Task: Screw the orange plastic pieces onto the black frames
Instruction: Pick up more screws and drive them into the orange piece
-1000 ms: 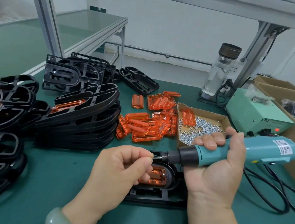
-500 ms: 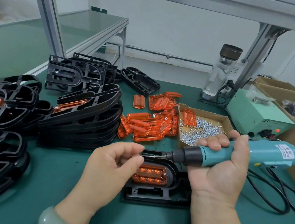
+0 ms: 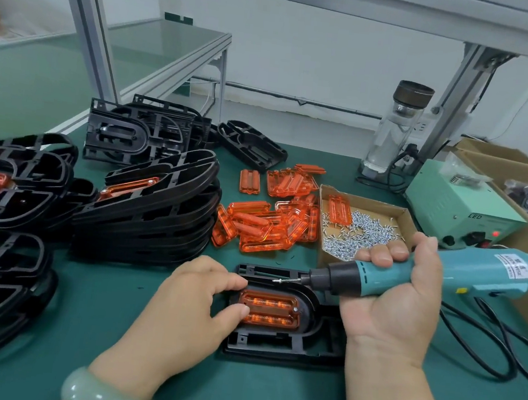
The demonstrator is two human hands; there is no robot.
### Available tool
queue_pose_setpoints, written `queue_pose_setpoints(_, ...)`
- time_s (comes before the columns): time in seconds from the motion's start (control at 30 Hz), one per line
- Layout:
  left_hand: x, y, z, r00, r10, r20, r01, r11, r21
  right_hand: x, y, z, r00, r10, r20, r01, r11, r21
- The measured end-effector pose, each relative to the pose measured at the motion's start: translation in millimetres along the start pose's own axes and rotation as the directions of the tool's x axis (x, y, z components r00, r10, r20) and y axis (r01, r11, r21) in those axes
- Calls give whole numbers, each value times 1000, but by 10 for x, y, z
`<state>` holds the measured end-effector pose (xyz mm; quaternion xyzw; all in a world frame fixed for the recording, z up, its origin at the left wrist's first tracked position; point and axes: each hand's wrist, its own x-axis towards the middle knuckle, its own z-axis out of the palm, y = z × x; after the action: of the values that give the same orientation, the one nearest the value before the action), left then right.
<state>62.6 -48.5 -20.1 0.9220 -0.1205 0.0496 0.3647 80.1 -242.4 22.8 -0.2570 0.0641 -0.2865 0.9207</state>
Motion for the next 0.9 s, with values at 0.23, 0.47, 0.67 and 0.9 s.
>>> queue_pose_setpoints(0.23, 32, -26, -33, 992, -50, 117, 53, 998, -30, -28, 35, 12, 999, 39, 24, -39, 999, -20)
queue_pose_setpoints(0.47, 49, -36, -2, 990, -27, 137, 34, 998, -52, -53, 104, 18, 991, 13, 135, 9, 987, -159)
queue_pose_setpoints(0.67, 42, -67, 21, 994, -1, 110, 9, 998, -66, -70, 118, 121, 973, 42, 229, 18, 967, -252)
queue_pose_setpoints(0.9, 36, -76, 37, 996, 3, 91, 4, 998, -69, -91, 185, 242, 956, 45, 291, 67, 929, -363)
